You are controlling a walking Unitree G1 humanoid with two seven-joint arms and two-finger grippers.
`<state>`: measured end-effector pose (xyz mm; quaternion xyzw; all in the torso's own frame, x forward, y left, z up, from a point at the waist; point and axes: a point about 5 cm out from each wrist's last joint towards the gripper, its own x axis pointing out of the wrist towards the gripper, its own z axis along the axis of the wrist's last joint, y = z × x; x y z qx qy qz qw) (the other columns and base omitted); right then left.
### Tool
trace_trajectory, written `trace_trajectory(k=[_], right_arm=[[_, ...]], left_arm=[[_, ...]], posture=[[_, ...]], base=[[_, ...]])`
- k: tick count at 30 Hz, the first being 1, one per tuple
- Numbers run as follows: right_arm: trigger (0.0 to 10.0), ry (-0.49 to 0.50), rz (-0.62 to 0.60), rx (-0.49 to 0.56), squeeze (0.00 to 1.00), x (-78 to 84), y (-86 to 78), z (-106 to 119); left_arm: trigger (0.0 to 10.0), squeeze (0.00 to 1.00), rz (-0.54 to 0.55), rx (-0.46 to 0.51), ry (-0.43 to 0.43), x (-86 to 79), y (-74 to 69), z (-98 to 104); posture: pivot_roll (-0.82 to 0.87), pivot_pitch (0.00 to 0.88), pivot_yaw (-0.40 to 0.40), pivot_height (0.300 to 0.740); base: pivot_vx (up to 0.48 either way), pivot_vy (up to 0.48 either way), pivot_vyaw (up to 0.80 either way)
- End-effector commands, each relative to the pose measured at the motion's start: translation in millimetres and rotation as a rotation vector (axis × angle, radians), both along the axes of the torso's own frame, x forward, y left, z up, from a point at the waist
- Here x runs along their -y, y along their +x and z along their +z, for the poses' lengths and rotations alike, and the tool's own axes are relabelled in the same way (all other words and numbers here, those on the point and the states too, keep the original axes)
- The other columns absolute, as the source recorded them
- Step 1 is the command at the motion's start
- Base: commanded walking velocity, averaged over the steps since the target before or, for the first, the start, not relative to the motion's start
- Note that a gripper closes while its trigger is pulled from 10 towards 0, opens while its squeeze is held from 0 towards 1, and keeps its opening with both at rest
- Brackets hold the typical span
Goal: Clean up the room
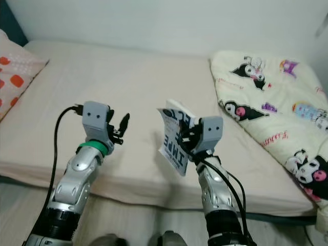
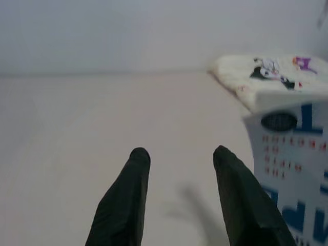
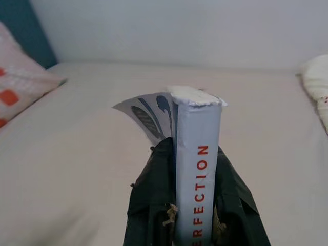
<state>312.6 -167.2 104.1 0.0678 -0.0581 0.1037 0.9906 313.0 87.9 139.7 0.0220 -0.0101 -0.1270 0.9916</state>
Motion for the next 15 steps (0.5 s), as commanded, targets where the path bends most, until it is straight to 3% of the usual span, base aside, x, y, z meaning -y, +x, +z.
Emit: trace_trajectory(k=[1, 15], right_arm=[[10.0, 0.008, 0.010, 0.018, 0.00, -3.0, -0.7, 1.7], [10.0, 0.009, 0.009, 0.017, 0.00, -3.2, -0.6, 1.1]], left_arm=[[10.0, 0.00, 0.010, -0.012, 0.002, -3.6, -0.6, -3.1], [10.0, 0.00, 0.013, -0.015, 0.001, -3.7, -0.1, -3.7]], posture=[[0.00, 0.002, 0.021, 0.740], [0.00, 0.002, 0.022, 0.740]], base=[[0.000, 0.398, 0.00], [0.000, 0.398, 0.00]])
